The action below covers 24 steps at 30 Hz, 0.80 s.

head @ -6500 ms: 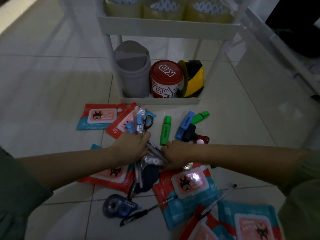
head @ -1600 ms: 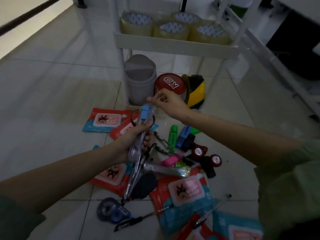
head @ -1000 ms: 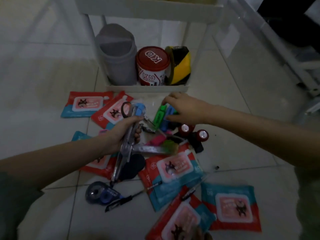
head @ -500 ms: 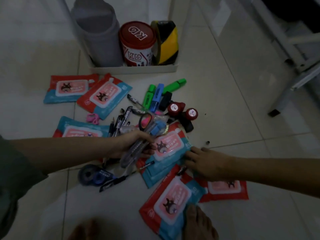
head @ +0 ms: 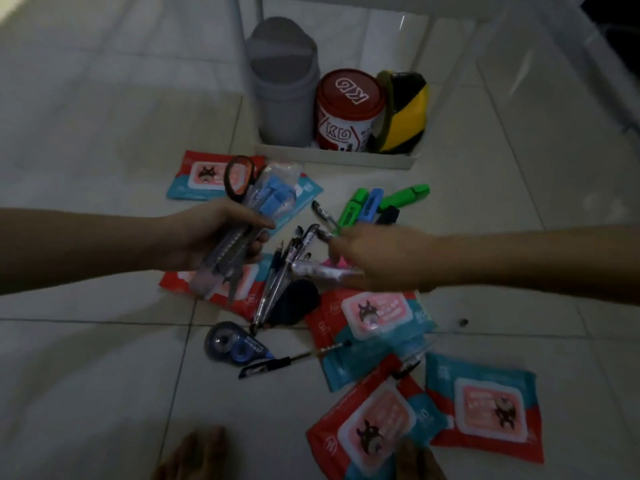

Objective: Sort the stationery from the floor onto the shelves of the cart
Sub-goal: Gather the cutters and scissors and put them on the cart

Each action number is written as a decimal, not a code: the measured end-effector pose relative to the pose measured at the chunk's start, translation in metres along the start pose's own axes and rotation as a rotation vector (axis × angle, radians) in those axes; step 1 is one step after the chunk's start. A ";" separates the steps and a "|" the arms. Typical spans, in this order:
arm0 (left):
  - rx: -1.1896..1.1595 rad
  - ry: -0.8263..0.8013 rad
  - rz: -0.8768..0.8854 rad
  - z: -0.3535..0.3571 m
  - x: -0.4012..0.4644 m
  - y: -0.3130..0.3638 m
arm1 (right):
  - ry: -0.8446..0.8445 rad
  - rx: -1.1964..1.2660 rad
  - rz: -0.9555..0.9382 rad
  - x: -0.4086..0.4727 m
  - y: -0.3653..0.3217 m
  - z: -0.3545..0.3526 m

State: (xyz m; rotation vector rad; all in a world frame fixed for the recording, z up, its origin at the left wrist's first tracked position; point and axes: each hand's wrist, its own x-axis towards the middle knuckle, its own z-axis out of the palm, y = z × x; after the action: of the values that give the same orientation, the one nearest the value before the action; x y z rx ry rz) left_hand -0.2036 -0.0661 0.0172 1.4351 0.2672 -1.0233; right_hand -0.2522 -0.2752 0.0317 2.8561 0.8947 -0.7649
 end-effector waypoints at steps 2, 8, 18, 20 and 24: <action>-0.035 0.027 0.056 -0.001 -0.002 0.005 | 0.080 0.208 0.129 0.019 0.006 -0.025; -0.162 0.038 0.137 0.011 0.000 0.029 | 0.094 0.390 0.368 0.043 0.030 -0.039; -0.252 0.054 0.170 -0.001 -0.003 0.043 | -0.428 -0.213 0.230 0.031 0.032 0.060; -0.277 0.063 0.157 -0.005 -0.004 0.041 | -0.375 -0.131 0.208 0.033 0.031 0.055; -0.312 0.082 0.148 -0.006 -0.005 0.039 | -0.167 0.183 0.281 0.039 0.042 0.040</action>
State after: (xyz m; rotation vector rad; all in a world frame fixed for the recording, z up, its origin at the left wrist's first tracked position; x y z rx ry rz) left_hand -0.1763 -0.0660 0.0467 1.1956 0.3585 -0.7656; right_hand -0.2191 -0.2971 -0.0262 2.9216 0.4112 -1.0765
